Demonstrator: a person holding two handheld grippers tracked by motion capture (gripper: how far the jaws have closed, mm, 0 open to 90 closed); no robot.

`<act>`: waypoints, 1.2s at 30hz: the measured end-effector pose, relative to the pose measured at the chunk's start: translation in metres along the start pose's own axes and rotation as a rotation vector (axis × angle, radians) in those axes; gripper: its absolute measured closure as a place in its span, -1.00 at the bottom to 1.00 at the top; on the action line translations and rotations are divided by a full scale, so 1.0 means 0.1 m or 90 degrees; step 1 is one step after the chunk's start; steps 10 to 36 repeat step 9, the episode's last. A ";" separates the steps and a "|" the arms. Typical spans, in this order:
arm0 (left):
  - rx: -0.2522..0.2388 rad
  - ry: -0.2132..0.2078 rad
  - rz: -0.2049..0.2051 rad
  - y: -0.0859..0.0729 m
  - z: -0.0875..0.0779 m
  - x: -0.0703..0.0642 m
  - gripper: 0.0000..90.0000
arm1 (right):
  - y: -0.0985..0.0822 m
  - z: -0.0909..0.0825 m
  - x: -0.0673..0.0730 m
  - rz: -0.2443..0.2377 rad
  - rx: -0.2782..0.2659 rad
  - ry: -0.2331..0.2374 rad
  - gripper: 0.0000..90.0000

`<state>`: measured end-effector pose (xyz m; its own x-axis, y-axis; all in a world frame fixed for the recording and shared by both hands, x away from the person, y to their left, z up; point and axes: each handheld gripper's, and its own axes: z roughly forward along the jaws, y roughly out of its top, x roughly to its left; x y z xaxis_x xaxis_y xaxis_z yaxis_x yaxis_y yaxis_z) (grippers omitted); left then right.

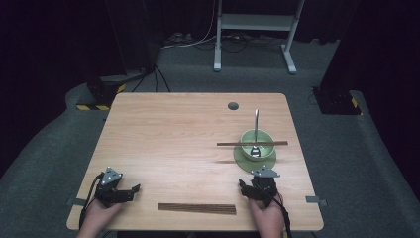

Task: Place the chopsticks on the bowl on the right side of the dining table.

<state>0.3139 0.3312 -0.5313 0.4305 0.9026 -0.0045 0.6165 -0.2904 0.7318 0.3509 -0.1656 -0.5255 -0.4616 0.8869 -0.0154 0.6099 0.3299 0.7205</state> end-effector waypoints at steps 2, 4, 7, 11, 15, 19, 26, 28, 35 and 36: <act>0.001 0.001 0.001 0.00 0.00 0.00 -0.68 | 0.00 0.00 0.00 0.000 0.000 0.000 -0.39; 0.000 0.001 0.000 0.00 0.00 0.00 -0.68 | 0.00 0.00 0.00 0.000 0.000 0.001 -0.40; 0.000 0.001 -0.002 0.00 0.00 -0.01 -0.67 | 0.00 0.00 0.00 -0.001 0.001 0.002 -0.41; -0.001 0.002 -0.003 0.00 -0.01 -0.01 -0.67 | 0.00 0.00 0.00 -0.001 0.001 0.002 -0.41; -0.001 0.002 -0.003 0.00 -0.01 -0.01 -0.67 | 0.00 0.00 0.00 -0.001 0.001 0.002 -0.41; -0.001 0.002 -0.003 0.00 -0.01 -0.01 -0.67 | 0.00 0.00 0.00 -0.001 0.001 0.002 -0.41; -0.001 0.002 -0.003 0.00 -0.01 -0.01 -0.67 | 0.00 0.00 0.00 -0.001 0.001 0.002 -0.41; -0.001 0.002 -0.003 0.00 -0.01 -0.01 -0.67 | 0.00 0.00 0.00 -0.001 0.001 0.002 -0.41; -0.001 0.002 -0.003 0.00 -0.01 -0.01 -0.67 | 0.00 0.00 0.00 -0.001 0.001 0.002 -0.41; -0.001 0.002 -0.003 0.00 -0.01 -0.01 -0.67 | 0.00 0.00 0.00 -0.001 0.001 0.002 -0.41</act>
